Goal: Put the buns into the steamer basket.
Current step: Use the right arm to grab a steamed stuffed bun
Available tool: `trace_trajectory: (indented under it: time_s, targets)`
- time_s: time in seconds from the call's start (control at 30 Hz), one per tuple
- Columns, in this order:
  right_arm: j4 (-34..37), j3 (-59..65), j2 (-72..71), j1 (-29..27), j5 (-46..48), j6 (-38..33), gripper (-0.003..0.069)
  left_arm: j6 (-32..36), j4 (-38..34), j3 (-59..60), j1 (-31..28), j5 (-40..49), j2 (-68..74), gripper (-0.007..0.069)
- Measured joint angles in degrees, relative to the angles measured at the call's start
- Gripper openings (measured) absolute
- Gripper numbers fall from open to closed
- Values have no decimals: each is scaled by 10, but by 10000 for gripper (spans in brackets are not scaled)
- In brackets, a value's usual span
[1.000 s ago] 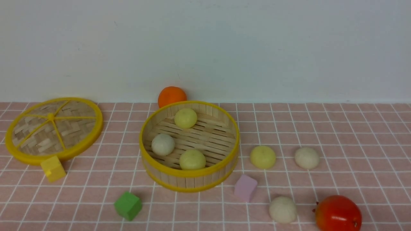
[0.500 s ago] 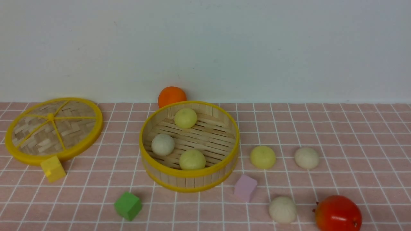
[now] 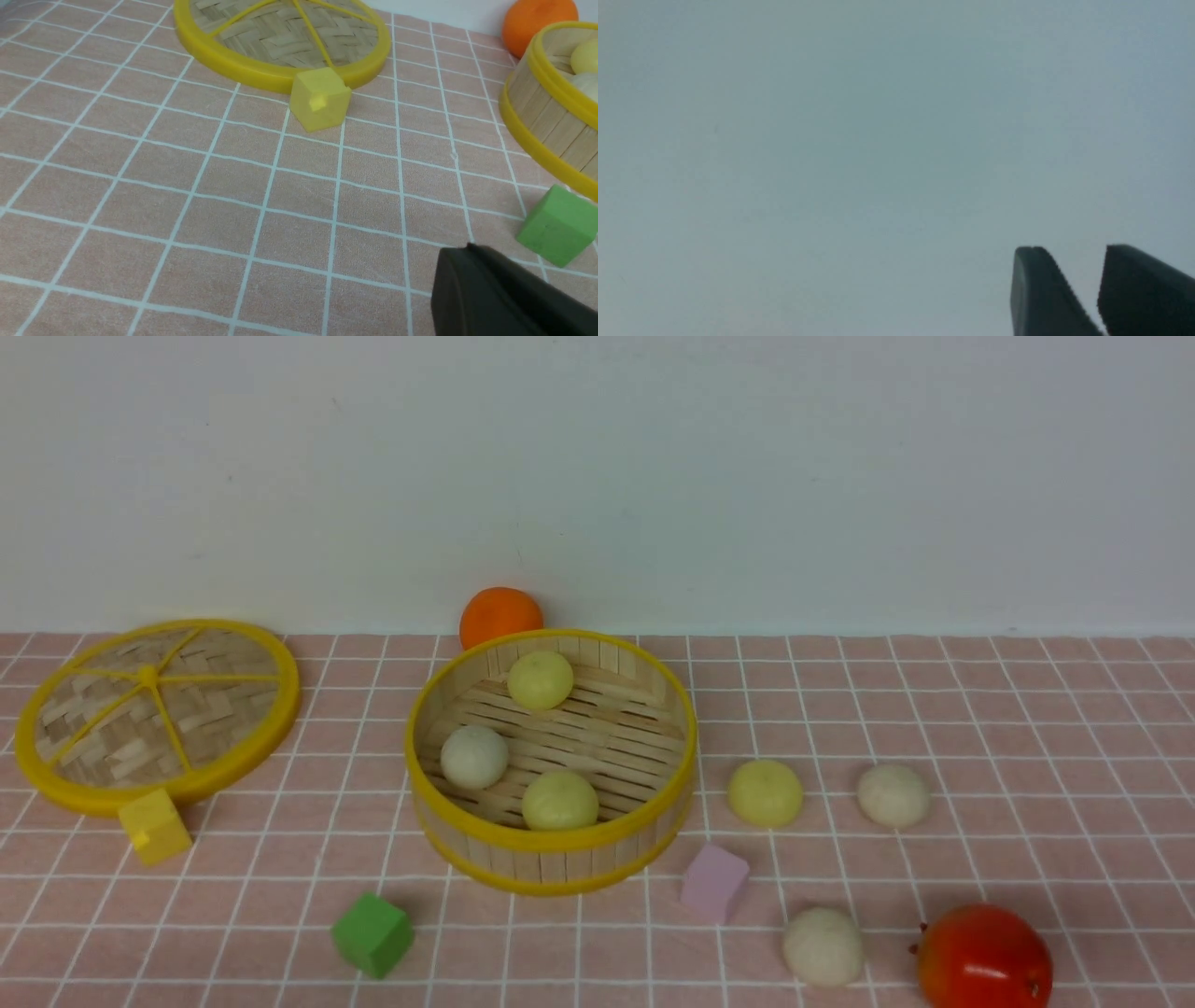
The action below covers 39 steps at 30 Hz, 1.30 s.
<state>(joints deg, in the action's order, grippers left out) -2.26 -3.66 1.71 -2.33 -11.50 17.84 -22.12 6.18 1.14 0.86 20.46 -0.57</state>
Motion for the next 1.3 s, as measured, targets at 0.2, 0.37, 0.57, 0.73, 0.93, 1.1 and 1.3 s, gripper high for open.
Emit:
trace_trajectory:
  time_s: [0.2, 0.37, 0.57, 0.73, 0.93, 1.1, 1.3]
  targets:
    - [2, -241, 155, 0, 247, 42, 239, 0, 0, 0, 0, 0, 0, 17]
    - [-18, -404, 323, 0, 428, 17, 239, 0, 0, 0, 0, 0, 0, 21]
    - [56, -439, 524, 0, 468, -50, 239, 0, 0, 0, 0, 0, 0, 24]
    - [249, -459, 651, 27, 514, -248, 239, 0, 0, 0, 0, 0, 0, 24]
    - [270, -528, 773, 126, 546, -273, 239, 0, 0, 0, 0, 0, 0, 24]
    - [142, -598, 879, 234, 581, -159, 239, 0, 0, 0, 0, 0, 0, 29]
    - [108, -617, 953, 284, 579, -95, 239, 0, 0, 0, 0, 0, 0, 34]
